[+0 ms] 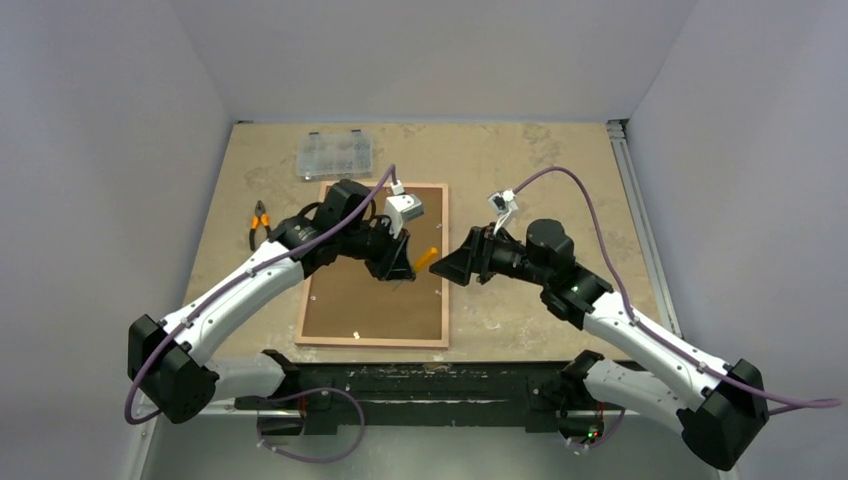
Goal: Take the photo out of the frame
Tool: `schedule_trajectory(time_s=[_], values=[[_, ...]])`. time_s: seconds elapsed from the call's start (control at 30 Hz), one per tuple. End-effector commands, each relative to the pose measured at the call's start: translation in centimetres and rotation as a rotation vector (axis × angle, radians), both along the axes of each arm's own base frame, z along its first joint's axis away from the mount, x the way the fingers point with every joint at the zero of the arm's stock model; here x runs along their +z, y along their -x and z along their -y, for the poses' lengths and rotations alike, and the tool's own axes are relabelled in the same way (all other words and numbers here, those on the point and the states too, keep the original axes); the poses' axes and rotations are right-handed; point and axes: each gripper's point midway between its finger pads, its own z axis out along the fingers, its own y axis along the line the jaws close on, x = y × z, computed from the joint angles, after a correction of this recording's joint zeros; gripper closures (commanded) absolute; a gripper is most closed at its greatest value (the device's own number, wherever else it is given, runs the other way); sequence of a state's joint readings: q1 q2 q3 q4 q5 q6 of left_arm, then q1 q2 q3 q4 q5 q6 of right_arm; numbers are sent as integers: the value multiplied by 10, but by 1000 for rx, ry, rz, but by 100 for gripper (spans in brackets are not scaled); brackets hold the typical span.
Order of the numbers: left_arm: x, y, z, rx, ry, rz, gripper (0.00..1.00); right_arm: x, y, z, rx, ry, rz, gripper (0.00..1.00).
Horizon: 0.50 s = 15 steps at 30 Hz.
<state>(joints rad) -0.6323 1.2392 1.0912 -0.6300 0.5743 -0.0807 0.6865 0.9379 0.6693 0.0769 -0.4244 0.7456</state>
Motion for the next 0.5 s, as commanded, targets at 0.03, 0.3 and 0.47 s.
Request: schedule_trajectory(time_s=[0.03, 0.3, 0.47], values=[[11, 15, 14, -113, 32, 55, 100, 30, -1, -11, 51, -72, 36, 28], [7, 26, 20, -162, 16, 48, 100, 15, -16, -13, -16, -50, -15, 43], [-1, 22, 19, -142, -29, 45, 100, 8, -18, -8, -64, -55, -42, 51]])
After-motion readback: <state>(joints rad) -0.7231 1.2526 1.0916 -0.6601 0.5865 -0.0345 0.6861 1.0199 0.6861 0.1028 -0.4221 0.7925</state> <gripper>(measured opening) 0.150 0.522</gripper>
